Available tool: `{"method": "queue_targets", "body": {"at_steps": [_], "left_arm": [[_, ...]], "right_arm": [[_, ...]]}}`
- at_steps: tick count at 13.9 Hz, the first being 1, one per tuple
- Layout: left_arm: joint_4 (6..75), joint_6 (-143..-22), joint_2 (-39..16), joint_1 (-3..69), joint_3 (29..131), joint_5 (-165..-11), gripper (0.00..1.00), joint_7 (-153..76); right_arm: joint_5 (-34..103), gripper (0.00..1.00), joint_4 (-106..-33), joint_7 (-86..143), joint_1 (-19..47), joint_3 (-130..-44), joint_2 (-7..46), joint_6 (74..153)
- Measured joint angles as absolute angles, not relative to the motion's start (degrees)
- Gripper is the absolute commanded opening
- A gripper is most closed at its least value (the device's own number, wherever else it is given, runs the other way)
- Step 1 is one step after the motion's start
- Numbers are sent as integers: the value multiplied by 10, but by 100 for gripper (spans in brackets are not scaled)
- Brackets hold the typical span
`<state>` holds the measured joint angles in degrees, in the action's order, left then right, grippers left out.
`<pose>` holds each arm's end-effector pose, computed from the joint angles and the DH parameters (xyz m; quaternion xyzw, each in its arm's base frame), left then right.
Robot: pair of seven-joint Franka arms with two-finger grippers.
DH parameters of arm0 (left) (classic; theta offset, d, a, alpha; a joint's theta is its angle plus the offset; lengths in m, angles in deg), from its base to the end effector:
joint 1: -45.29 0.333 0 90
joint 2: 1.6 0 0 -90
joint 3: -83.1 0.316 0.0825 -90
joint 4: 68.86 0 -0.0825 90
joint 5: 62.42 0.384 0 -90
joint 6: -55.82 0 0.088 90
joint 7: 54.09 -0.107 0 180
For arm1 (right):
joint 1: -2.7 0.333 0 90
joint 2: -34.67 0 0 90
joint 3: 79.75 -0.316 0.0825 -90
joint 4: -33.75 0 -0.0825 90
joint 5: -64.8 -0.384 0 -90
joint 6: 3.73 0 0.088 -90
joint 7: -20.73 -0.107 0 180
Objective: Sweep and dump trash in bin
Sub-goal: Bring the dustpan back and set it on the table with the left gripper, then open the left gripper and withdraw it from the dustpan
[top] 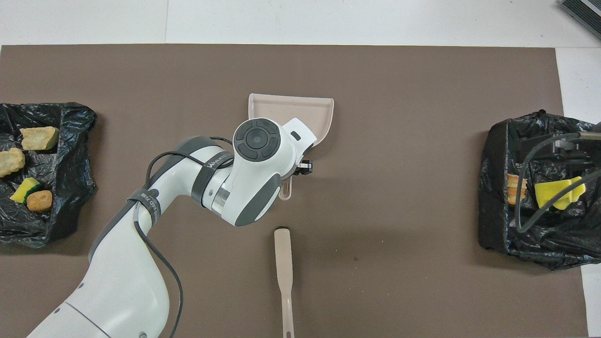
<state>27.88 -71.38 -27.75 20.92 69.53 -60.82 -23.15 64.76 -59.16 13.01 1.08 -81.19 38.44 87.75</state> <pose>0.5444 -0.4011 0.3483 0.9967 -0.0549 0.0138 0.0576 0.5366 -0.0011 0.6387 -0.9974 0.0689 -0.0204 0.0009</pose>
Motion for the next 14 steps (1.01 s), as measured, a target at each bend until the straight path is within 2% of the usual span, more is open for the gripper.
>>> {"method": "queue_targets", "body": {"at_steps": [3,10,14], "left_arm": [[275,-702,-258,221,705,-608,100,-235],[274,-594,-173,307,709,-608,100,-256],[273,-508,-107,357,710,-607,100,-345]], "right_arm": [[648,100,-592,130,11,-812,384,877],[648,100,-592,130,11,-812,384,877],[648,100,-592,130,11,-812,384,877]]}}
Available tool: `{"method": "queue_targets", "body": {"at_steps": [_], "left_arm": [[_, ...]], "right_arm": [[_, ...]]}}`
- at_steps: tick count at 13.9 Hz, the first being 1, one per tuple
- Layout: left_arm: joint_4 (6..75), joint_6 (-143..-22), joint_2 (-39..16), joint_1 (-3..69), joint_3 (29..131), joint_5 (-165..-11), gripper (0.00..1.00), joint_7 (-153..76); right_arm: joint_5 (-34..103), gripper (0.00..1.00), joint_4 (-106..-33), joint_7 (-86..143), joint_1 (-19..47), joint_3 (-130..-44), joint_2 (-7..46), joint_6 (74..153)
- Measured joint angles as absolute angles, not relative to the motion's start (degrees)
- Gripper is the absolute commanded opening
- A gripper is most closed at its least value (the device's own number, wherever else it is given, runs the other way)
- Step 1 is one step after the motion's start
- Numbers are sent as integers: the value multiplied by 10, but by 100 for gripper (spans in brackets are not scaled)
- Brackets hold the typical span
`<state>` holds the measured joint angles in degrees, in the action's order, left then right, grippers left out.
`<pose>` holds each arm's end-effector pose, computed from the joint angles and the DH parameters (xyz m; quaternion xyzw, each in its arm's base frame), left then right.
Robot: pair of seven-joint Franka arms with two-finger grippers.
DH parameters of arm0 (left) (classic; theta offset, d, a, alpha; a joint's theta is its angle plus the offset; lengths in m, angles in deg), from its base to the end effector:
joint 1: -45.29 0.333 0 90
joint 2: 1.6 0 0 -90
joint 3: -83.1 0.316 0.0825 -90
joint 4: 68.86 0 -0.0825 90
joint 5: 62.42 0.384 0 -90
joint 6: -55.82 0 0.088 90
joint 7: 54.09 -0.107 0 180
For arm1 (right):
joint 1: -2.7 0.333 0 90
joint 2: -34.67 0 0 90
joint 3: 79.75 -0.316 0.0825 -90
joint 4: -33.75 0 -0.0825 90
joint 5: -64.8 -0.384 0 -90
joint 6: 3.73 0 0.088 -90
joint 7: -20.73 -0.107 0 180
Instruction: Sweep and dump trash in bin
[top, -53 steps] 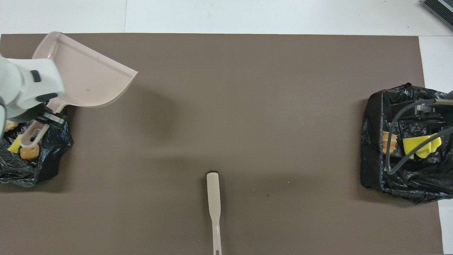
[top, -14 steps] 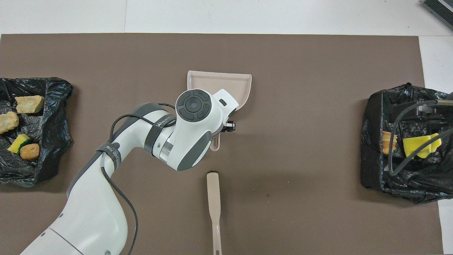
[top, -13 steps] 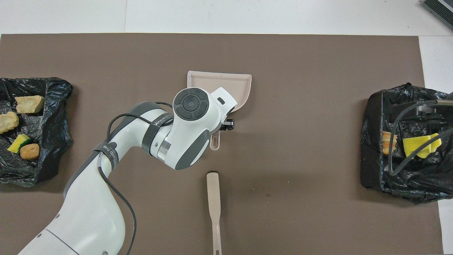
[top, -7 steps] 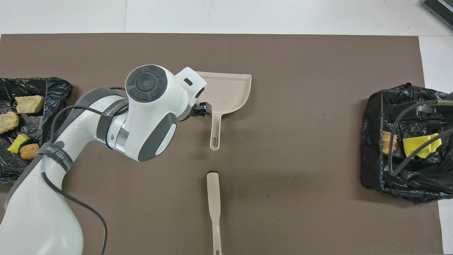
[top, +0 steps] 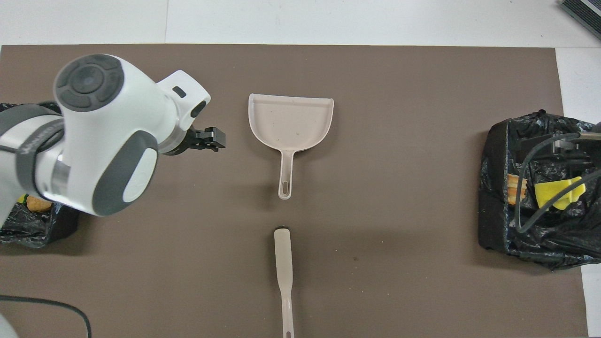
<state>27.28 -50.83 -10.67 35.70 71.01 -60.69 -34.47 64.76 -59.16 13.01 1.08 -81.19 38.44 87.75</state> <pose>0.5737 -0.2176 0.5081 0.9997 -0.0206 0.0127 0.0069 0.5366 -0.0011 0.6387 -0.9974 0.0689 -0.0204 0.0009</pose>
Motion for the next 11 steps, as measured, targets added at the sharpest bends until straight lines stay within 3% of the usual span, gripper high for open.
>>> {"method": "queue_targets", "body": {"at_steps": [11], "left_arm": [[266,-356,6,453,713,-607,100,-494]], "right_arm": [[648,100,-592,130,11,-812,384,877]]}}
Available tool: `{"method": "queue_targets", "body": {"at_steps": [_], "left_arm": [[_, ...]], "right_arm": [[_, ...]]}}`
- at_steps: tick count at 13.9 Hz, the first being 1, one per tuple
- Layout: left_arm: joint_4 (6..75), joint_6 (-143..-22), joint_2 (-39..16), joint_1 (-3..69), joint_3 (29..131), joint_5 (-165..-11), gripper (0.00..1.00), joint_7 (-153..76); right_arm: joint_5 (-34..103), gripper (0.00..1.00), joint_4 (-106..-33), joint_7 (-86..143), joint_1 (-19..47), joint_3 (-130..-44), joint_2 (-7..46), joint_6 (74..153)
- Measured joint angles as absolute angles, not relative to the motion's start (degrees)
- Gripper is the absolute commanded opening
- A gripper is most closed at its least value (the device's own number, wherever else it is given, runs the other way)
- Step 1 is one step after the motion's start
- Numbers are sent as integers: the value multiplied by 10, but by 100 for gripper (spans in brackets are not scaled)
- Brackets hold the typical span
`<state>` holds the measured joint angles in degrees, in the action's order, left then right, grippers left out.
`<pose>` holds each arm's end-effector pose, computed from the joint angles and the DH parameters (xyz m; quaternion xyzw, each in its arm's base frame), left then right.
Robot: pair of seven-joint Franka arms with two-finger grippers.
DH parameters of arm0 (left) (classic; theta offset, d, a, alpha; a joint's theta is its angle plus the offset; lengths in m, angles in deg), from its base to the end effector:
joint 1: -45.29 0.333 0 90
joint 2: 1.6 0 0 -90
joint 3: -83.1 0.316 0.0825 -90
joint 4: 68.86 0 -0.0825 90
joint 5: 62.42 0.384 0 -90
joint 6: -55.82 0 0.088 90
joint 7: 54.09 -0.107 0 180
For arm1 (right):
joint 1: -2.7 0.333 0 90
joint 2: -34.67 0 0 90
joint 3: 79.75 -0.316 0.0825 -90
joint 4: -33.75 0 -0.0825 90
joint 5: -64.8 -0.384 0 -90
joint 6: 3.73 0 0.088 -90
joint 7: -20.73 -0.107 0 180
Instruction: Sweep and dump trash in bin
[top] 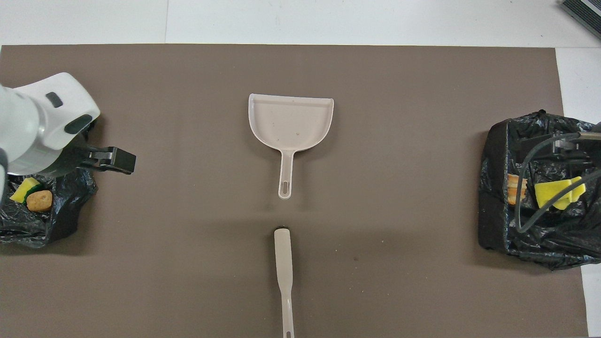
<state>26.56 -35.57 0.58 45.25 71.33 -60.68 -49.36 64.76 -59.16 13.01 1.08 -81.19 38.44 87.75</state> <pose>0.5319 -0.1100 0.6024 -0.9977 0.0622 0.0136 0.0212 0.5366 -0.0011 0.6387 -0.9974 0.0689 -0.0204 0.0009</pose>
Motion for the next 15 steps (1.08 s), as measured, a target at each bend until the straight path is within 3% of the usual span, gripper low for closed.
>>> {"method": "queue_targets", "body": {"at_steps": [4,15], "left_arm": [[266,-335,38,490,714,-607,100,-498],[262,-298,50,509,723,-609,100,-519]], "right_arm": [[648,100,-592,130,11,-812,384,877],[648,100,-592,130,11,-812,384,877]]}}
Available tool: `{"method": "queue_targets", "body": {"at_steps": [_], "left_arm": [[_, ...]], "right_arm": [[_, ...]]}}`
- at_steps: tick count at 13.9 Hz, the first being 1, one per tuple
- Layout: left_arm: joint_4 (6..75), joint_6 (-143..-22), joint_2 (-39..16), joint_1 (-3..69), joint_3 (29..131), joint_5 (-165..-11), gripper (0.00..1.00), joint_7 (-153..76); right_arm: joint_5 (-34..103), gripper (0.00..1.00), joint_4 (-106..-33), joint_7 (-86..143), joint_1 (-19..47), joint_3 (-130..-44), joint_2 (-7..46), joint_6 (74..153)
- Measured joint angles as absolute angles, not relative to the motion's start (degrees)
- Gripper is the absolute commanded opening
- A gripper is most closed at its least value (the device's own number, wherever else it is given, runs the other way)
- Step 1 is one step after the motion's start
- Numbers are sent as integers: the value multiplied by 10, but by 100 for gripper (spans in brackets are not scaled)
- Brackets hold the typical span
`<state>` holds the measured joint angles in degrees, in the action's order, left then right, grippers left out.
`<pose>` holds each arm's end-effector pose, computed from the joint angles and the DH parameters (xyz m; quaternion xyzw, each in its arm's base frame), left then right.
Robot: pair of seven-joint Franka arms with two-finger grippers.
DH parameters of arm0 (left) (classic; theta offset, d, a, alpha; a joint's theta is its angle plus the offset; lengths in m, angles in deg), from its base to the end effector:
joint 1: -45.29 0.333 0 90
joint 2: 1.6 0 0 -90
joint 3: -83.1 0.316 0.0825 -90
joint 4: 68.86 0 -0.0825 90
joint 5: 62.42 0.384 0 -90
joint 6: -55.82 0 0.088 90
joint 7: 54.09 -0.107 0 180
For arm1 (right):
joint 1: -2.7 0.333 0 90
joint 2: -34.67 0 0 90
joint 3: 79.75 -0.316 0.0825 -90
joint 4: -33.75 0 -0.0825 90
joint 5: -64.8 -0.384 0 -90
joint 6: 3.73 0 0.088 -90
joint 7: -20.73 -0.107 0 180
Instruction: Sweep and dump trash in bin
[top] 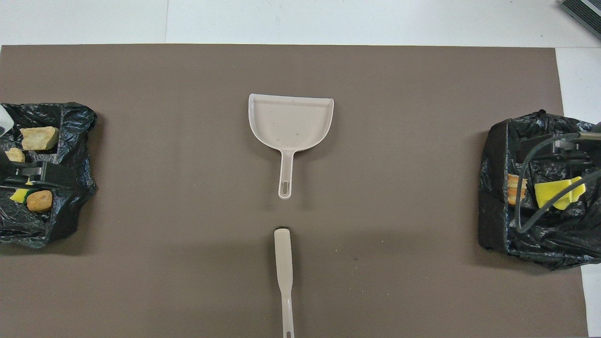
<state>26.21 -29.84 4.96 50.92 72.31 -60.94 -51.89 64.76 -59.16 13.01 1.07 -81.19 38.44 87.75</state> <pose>0.5084 -0.0489 0.6366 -0.9991 0.0243 0.0243 0.0252 0.5366 -0.0012 0.6387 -0.9974 0.0690 -0.0204 0.0009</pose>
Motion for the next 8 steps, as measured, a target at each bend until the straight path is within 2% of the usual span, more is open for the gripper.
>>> {"method": "queue_targets", "body": {"at_steps": [8], "left_arm": [[252,-288,62,480,786,-620,100,-524]], "right_arm": [[648,100,-592,130,11,-812,384,877]]}}
